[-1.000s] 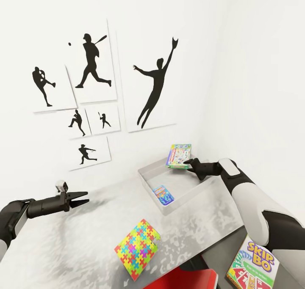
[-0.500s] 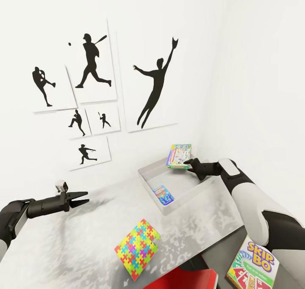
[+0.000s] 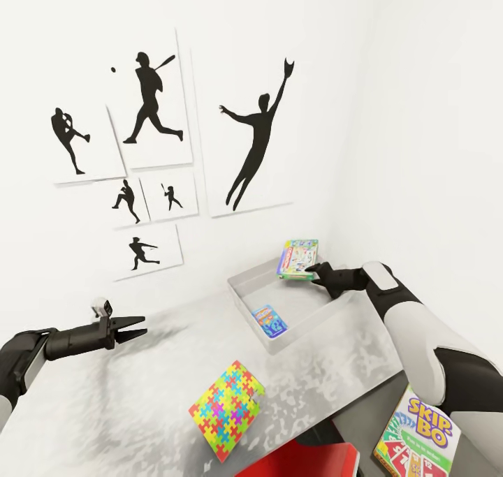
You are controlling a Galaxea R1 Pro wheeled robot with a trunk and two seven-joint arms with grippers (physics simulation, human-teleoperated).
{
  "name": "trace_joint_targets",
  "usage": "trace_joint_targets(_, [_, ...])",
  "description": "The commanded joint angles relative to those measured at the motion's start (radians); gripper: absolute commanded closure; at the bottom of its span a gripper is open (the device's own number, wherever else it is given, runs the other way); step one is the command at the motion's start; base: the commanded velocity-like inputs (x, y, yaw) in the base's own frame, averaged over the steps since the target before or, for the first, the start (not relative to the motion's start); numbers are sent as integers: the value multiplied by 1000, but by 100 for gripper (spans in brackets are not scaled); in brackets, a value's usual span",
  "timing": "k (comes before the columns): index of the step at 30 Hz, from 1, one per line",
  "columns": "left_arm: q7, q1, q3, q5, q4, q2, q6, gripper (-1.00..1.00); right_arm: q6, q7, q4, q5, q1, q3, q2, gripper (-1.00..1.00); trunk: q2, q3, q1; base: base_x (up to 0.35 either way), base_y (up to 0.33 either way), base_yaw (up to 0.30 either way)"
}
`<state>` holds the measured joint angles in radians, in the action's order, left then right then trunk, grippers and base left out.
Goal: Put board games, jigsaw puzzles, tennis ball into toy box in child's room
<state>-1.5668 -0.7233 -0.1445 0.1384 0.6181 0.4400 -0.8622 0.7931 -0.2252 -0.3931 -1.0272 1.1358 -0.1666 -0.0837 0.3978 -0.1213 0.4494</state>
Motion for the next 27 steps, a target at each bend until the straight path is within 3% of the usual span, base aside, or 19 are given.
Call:
trace_joint_targets(1, [-4,-1,0,0,0,0,-11,-100,3,-15,-1,-11,1,-6,0,100,2,-2,1,0,0,0])
trace_joint_targets(4, [-4,-1,0,0,0,0,-11,-100,3,-53,-2,-12,2,-8,1,100,2,-2,1,0,0,0])
trace_joint_targets(8, [-4,-1,0,0,0,0,-11,-100,-3,-193,-12,-23,4,-34,9,100,2,-2,1,0,0,0])
trace_joint_targets(12, [-4,-1,0,0,0,0,-11,-100,-7,-385,-113,-53,4,-145,19,100,2,-2,1,0,0,0])
trace_joint_targets(14, [-4,-1,0,0,0,0,-11,-100,-7,-458,-170,-58,4,-173,22,100,2,-2,1,0,0,0])
trace_joint_targets(27, [-4,-1,0,0,0,0,-11,-100,-9,-607,-229,-61,4,-195,77,100,2,-2,1,0,0,0])
